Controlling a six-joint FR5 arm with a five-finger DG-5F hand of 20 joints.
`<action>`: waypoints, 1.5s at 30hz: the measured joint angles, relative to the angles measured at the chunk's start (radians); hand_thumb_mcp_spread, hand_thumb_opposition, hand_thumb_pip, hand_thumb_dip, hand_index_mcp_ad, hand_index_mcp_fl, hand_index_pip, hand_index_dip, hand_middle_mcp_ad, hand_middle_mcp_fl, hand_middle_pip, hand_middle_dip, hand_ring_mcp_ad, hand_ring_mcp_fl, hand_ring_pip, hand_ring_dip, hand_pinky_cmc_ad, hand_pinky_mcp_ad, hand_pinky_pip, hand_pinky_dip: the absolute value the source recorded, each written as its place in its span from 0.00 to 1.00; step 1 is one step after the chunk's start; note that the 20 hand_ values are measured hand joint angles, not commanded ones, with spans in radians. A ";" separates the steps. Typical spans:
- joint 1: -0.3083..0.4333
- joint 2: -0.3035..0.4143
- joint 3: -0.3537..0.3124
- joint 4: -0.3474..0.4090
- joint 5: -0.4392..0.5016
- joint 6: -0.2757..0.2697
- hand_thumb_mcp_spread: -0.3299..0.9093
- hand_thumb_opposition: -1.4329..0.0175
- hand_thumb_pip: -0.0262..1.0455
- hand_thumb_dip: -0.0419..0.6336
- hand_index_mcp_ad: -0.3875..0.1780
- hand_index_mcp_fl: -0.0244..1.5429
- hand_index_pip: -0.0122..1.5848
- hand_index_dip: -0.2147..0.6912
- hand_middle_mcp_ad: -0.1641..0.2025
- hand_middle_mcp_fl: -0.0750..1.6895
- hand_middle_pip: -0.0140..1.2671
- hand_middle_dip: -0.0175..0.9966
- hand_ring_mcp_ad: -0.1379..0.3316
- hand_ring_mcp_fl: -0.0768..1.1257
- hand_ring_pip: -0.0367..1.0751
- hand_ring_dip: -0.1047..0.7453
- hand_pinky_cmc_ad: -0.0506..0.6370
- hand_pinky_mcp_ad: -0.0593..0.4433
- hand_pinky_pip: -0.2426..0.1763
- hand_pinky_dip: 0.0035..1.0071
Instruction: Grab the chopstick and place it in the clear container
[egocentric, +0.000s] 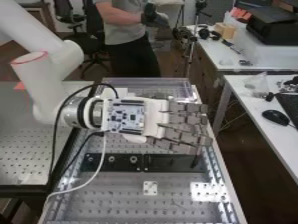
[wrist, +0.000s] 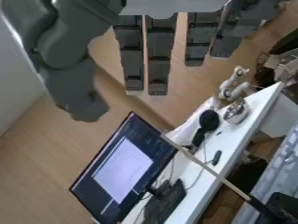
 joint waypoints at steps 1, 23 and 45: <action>0.000 -0.002 0.002 0.000 0.003 0.001 0.54 0.49 0.77 0.54 0.67 0.14 0.39 0.36 0.54 0.23 0.18 0.50 0.61 0.12 0.10 0.29 0.21 0.38 0.34 0.30; 0.022 -0.136 0.126 -0.059 0.200 0.137 0.57 0.46 0.79 0.55 0.67 0.18 0.64 0.25 0.54 0.33 0.42 0.50 0.63 0.28 0.10 0.37 0.24 0.44 0.34 0.32; 0.044 -0.212 0.222 -0.129 0.188 0.220 0.60 0.42 0.77 0.59 0.60 0.23 0.74 0.22 0.54 0.37 0.51 0.53 0.54 0.35 0.10 0.46 0.34 0.49 0.36 0.27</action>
